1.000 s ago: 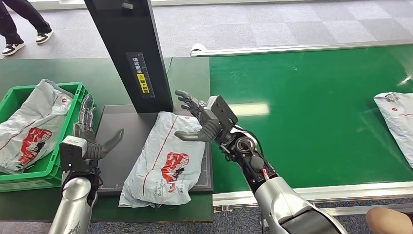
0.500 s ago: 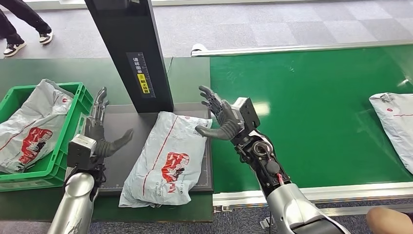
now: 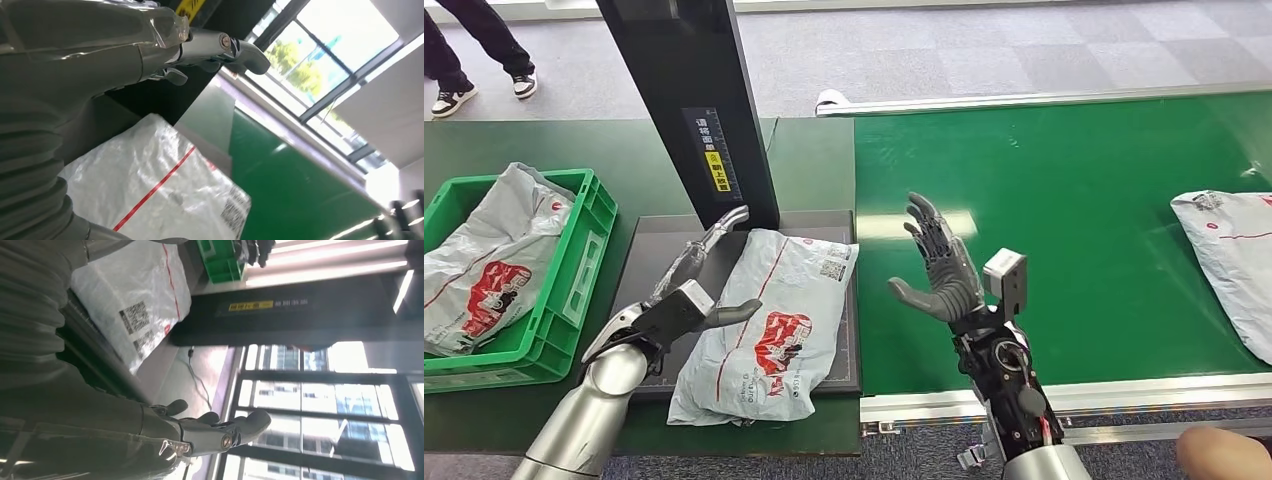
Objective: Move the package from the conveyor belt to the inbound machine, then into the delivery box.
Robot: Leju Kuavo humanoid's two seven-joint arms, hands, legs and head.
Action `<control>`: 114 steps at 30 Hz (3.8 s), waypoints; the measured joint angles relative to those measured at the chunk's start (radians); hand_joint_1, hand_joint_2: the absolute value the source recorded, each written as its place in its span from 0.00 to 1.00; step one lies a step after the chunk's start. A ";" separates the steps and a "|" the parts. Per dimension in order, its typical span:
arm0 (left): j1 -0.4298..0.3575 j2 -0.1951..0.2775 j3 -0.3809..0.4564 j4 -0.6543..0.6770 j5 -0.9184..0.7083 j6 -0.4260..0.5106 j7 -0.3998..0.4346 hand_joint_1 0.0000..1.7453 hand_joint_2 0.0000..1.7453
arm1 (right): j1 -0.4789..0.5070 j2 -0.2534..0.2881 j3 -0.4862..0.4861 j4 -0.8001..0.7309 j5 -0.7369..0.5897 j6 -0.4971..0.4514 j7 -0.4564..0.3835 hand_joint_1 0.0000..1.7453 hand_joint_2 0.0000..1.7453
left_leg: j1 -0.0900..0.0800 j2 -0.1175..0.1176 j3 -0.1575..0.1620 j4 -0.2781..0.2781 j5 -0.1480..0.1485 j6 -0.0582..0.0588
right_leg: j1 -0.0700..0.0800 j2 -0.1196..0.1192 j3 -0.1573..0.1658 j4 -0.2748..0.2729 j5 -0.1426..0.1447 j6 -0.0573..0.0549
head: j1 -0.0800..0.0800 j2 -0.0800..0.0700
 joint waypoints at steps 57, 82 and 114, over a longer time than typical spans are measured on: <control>-0.030 0.124 -0.060 0.030 0.086 0.133 -0.023 1.00 1.00 | 0.312 0.022 -0.261 -0.590 0.073 -0.118 -0.020 0.00 1.00 | 0.000 0.001 0.002 -0.001 0.000 0.000 | 0.000 0.001 0.002 0.000 0.000 0.000 | 0.000 0.000; -0.067 0.181 0.330 -0.036 -0.136 0.460 0.049 1.00 1.00 | 0.372 0.049 -0.297 -0.593 0.083 -0.105 -0.035 0.00 1.00 | 0.000 0.001 0.000 -0.001 0.000 -0.001 | 0.000 0.001 0.001 0.000 0.000 0.000 | 0.000 0.000; -0.291 0.353 0.559 0.621 -0.564 0.580 0.208 0.00 1.00 | 0.410 0.098 -0.299 -0.603 0.092 -0.082 -0.047 0.00 1.00 | 0.001 0.005 -0.001 -0.001 0.000 -0.001 | 0.002 0.002 0.000 0.000 0.000 -0.001 | 0.000 0.000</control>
